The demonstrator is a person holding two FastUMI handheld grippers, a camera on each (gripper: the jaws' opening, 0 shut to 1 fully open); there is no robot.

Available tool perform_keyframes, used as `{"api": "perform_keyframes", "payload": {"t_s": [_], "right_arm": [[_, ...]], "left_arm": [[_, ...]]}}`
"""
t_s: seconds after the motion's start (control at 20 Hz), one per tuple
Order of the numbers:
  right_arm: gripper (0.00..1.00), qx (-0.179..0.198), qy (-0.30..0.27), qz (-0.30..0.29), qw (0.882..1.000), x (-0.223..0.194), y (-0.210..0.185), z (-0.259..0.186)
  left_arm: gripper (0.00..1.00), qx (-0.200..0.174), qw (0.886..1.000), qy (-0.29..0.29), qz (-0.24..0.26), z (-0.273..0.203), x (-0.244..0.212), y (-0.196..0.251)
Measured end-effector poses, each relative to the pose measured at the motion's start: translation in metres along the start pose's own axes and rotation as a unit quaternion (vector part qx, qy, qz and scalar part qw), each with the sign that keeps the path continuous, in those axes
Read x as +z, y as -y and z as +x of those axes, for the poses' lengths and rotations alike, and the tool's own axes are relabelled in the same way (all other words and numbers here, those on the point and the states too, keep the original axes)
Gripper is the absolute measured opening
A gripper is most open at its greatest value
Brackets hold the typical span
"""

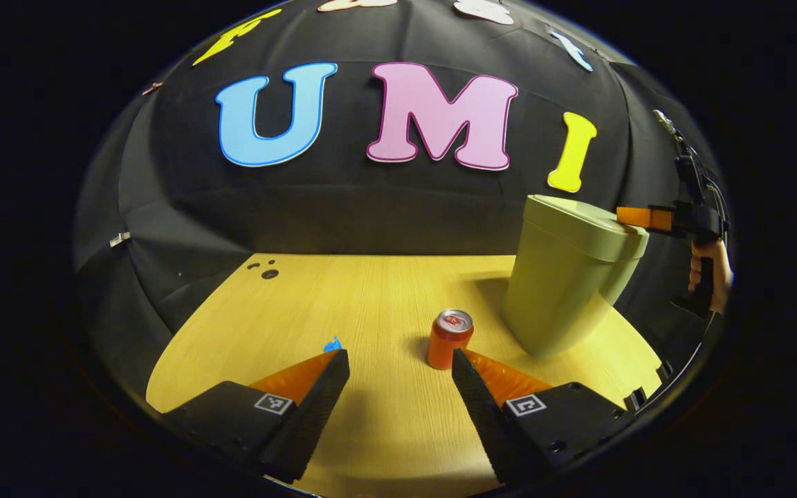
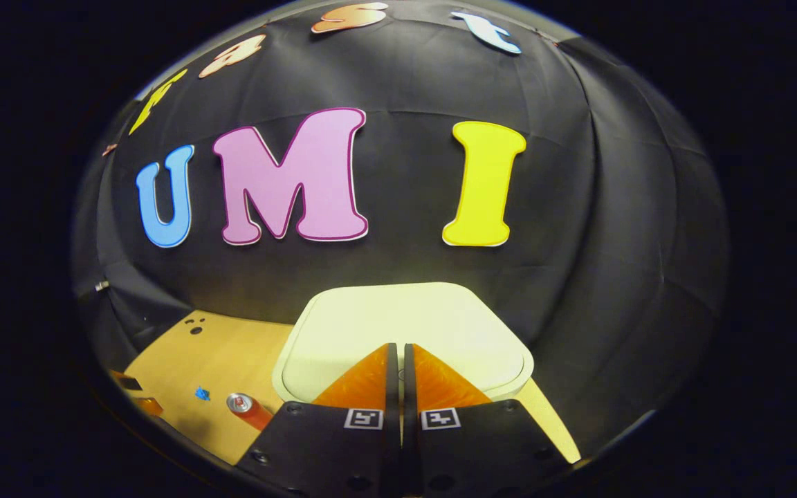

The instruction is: Press the lid of the desktop garbage bin to open it, pick up the crumpled paper on the desktop and throw it into the bin, then pick up the pop can on the desktop and drop it into the bin, and finally close the garbage bin lid.

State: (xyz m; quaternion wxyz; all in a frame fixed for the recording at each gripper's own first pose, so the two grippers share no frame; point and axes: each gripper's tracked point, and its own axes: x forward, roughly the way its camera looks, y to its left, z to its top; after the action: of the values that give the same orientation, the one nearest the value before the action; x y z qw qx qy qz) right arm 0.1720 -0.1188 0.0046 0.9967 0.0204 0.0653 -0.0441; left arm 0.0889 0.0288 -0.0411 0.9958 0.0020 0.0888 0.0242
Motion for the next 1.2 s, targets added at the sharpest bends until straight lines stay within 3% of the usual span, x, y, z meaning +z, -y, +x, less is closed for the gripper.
{"api": "perform_keyframes", "payload": {"t_s": [0.25, 0.45, 0.6, 0.85, 1.2], "right_arm": [[0.05, -0.010, 0.028, -0.022, 0.999, 0.007, -0.001, -0.002], [0.05, -0.020, 0.016, -0.002, 1.000, 0.010, -0.001, -0.011], [0.05, -0.028, 0.037, -0.008, 0.999, 0.028, -0.001, -0.029], [0.05, -0.026, 0.074, -0.036, 0.996, 0.057, -0.012, -0.060], [0.05, -0.023, 0.090, -0.030, 0.995, 0.064, -0.032, -0.098]], "left_arm": [[0.96, 0.001, 1.000, 0.006, -0.007, -0.002, 0.005, -0.005], [0.96, -0.001, 1.000, 0.005, -0.009, -0.006, 0.001, -0.013], [0.96, 0.005, 1.000, -0.005, -0.015, -0.013, -0.011, -0.021], [0.96, 0.005, 1.000, 0.028, 0.003, -0.025, 0.001, -0.033], [0.96, 0.009, 0.999, 0.030, -0.011, -0.040, -0.011, -0.051]]}}
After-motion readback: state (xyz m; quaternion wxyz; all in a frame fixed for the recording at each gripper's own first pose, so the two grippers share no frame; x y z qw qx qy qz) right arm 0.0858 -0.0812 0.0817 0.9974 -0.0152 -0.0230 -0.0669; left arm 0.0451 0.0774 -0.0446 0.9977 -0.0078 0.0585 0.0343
